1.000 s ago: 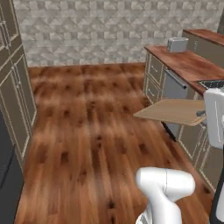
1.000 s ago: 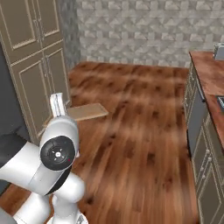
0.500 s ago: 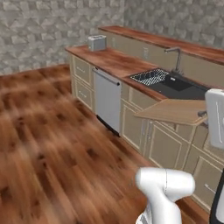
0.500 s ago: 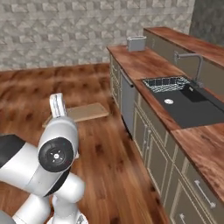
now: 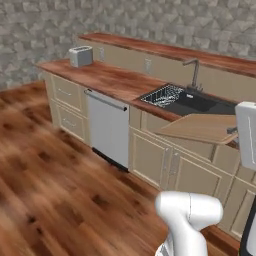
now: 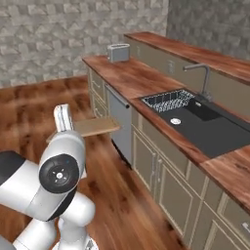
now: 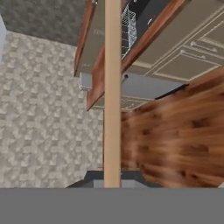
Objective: Move the cutting board and knife to the sink. Then move spray from the cabinet to the counter.
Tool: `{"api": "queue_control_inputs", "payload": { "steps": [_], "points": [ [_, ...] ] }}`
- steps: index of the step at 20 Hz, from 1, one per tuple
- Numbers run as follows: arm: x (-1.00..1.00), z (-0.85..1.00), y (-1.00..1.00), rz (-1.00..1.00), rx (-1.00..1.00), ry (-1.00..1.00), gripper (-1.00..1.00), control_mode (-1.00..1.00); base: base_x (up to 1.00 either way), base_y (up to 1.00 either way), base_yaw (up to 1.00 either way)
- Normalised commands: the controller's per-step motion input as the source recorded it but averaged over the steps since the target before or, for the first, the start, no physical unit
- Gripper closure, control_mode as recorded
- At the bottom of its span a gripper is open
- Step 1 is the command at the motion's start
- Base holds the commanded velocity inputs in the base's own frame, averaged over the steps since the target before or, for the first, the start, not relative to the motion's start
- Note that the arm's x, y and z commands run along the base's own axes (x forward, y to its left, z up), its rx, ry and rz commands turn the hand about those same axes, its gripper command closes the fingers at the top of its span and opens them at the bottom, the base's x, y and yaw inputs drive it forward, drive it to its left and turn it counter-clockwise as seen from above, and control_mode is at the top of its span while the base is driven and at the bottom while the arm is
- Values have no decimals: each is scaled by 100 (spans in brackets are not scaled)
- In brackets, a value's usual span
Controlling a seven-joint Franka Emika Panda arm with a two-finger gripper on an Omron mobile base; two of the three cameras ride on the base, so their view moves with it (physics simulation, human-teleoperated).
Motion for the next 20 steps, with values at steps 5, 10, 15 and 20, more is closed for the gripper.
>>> {"api": "queue_control_inputs", "payload": {
  "steps": [5, 10, 15, 20],
  "points": [
    [0, 0, 0, 0, 0, 0, 100, 100, 91, 82, -59],
    [0, 0, 0, 0, 0, 0, 100, 100, 48, 59, -80],
    [0, 0, 0, 0, 0, 0, 100, 100, 38, 56, -81],
    [0, 0, 0, 0, 0, 0, 100, 100, 32, 75, -68]
  ]
}}
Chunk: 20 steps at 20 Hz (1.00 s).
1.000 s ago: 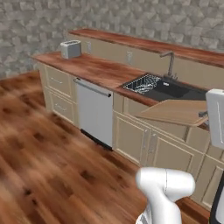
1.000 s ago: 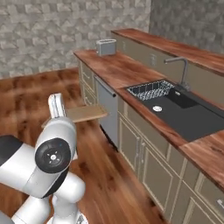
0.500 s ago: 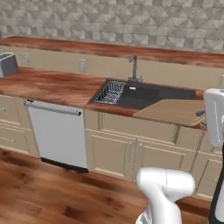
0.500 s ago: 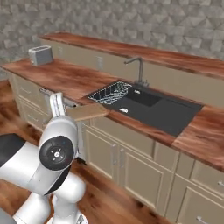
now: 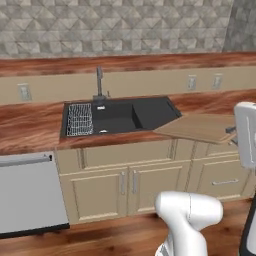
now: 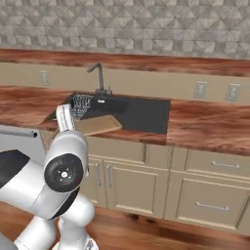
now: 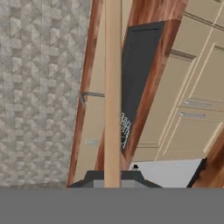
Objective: Move the cutting board and knife to the sink. Then move spray from the cabinet to the counter.
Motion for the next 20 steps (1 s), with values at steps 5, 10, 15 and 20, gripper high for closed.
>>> {"api": "queue_control_inputs", "payload": {
  "steps": [5, 10, 15, 20],
  "points": [
    [0, 0, 0, 0, 0, 0, 100, 100, 5, 98, -13],
    [0, 0, 0, 0, 0, 0, 100, 100, 25, 42, 0],
    [0, 0, 0, 0, 0, 0, 100, 100, 55, 0, 0],
    [0, 0, 0, 0, 0, 0, 100, 100, 67, 3, 0]
  ]
}}
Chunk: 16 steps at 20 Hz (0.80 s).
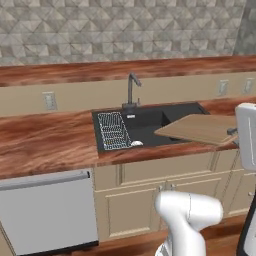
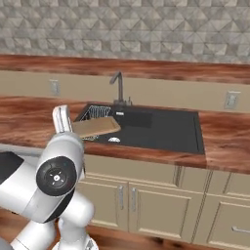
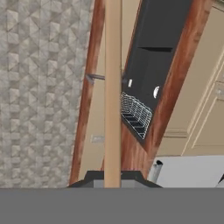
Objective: Move the cutting board and knife to the sink. Then move spray from the cabinet to the counter.
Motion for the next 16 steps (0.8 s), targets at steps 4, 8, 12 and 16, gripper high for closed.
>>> {"api": "queue_control_inputs", "payload": {
  "steps": [4, 8, 12, 16],
  "points": [
    [0, 0, 0, 0, 0, 0, 100, 100, 99, 9, 0],
    [0, 0, 0, 0, 0, 0, 100, 100, 98, 0, 0],
    [0, 0, 0, 0, 0, 0, 100, 100, 69, -1, 0],
    [0, 0, 0, 0, 0, 0, 100, 100, 66, -14, 0]
  ]
}}
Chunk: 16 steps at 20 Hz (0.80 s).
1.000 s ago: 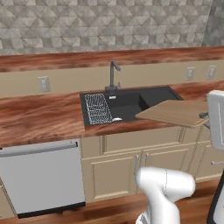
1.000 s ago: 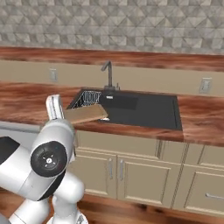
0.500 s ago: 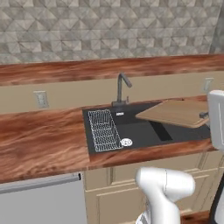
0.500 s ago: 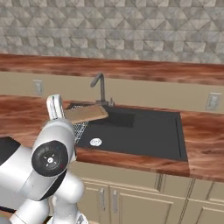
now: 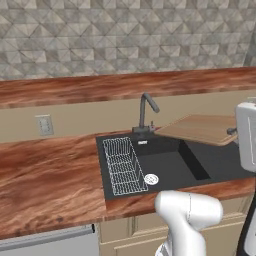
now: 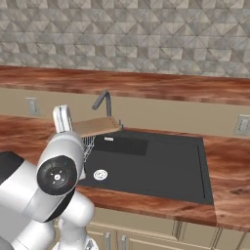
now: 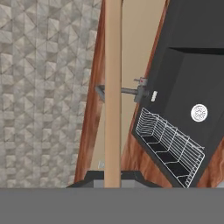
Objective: Move the cutting board and knife to the sink. Then move spray from the cabinet to the counter.
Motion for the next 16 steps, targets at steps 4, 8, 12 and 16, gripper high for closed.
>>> {"api": "queue_control_inputs", "payload": {
  "steps": [4, 8, 12, 16],
  "points": [
    [0, 0, 0, 0, 0, 0, 100, 100, 26, -26, 0],
    [1, -3, -9, 2, 0, 2, 100, -100, 9, -19, 4],
    [11, -22, -35, 8, 0, 18, 100, -100, 0, 0, 0],
    [22, -11, -28, 5, 0, 21, 100, -100, 0, 0, 0]
  ]
}}
